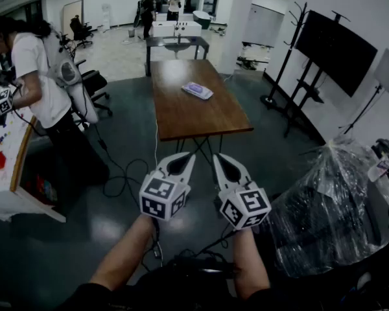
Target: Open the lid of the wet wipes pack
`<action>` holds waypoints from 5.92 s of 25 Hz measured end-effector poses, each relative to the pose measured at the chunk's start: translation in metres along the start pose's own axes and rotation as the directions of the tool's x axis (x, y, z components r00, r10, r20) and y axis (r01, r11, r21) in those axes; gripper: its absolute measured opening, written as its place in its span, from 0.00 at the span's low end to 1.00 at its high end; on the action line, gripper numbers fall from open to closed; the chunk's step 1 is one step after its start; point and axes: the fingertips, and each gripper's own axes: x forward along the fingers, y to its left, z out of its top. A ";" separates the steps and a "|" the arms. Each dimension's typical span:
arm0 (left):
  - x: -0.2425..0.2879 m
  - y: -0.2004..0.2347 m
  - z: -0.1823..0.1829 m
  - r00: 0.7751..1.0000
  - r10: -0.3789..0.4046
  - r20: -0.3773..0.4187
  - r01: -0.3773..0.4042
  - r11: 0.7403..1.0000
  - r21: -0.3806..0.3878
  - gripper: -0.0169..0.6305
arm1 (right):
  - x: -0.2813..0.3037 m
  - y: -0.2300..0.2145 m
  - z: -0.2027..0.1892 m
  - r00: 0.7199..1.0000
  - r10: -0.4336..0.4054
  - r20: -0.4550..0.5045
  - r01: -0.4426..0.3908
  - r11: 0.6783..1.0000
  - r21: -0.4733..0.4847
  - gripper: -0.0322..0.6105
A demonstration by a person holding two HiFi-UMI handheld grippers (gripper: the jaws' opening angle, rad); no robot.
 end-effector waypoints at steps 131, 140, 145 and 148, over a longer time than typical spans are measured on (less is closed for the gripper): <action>0.647 0.550 -0.268 0.699 0.232 -0.676 -0.302 0.953 0.015 0.04 | 0.686 -0.475 -0.328 0.652 0.371 -0.662 -0.326 0.925 0.197 0.42; 0.645 0.548 -0.269 0.691 0.235 -0.683 -0.321 0.947 0.002 0.04 | 0.691 -0.503 -0.274 0.775 0.249 -0.581 -0.318 0.948 -0.018 0.25; 0.645 0.548 -0.270 0.684 0.239 -0.690 -0.319 0.948 0.013 0.04 | 0.707 -0.539 -0.265 0.828 0.119 -0.548 -0.226 0.965 -0.131 0.17; 0.645 0.547 -0.271 0.684 0.238 -0.690 -0.322 0.947 0.008 0.04 | 0.717 -0.560 -0.274 0.845 0.043 -0.533 -0.150 0.976 -0.159 0.17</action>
